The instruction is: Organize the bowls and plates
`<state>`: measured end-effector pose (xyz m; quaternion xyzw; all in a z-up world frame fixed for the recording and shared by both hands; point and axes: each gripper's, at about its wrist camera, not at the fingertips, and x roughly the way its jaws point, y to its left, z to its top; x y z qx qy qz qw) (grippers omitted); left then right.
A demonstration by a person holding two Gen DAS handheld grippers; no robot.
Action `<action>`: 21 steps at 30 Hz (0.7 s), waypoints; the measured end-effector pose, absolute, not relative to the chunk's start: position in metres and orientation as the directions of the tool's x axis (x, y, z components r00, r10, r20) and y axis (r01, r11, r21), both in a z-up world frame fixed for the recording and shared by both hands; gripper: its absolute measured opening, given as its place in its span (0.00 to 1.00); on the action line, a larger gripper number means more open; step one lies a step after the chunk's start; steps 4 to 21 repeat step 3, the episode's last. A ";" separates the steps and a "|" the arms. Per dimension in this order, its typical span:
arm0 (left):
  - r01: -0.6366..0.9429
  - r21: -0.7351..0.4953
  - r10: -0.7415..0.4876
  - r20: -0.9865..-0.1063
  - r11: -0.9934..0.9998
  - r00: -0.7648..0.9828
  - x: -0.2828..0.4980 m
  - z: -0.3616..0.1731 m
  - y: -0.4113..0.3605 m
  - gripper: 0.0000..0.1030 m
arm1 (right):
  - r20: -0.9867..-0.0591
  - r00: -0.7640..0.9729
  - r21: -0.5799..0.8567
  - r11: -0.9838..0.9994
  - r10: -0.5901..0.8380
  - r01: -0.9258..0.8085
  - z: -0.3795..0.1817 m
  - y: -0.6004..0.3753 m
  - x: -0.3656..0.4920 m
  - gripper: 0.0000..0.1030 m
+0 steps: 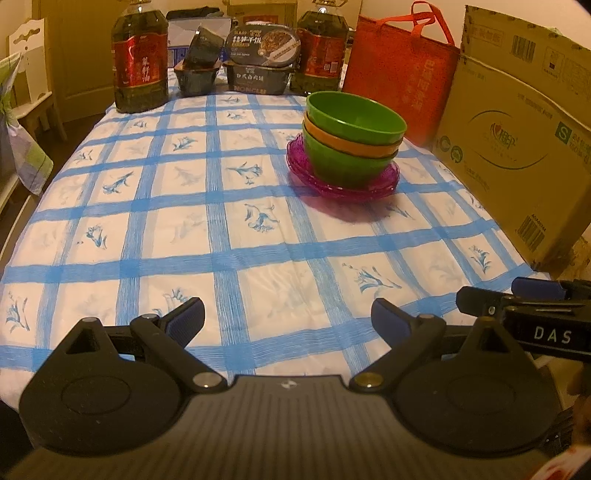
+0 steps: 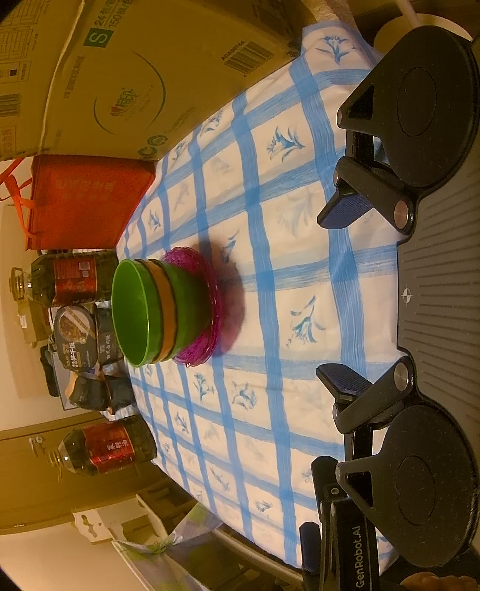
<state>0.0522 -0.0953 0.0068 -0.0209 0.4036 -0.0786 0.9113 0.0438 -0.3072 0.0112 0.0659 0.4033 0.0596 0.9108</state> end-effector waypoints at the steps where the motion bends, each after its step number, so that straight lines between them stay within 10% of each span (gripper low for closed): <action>1: 0.124 -0.103 -0.160 -0.727 0.987 0.668 0.052 0.007 -0.095 0.93 | -0.727 0.668 0.166 0.985 0.160 -0.055 0.011 -0.308 0.044 0.77; 21: 0.125 -0.111 -0.166 -0.726 0.986 0.668 0.054 0.008 -0.094 0.93 | -0.726 0.669 0.166 0.985 0.159 -0.055 0.012 -0.308 0.043 0.77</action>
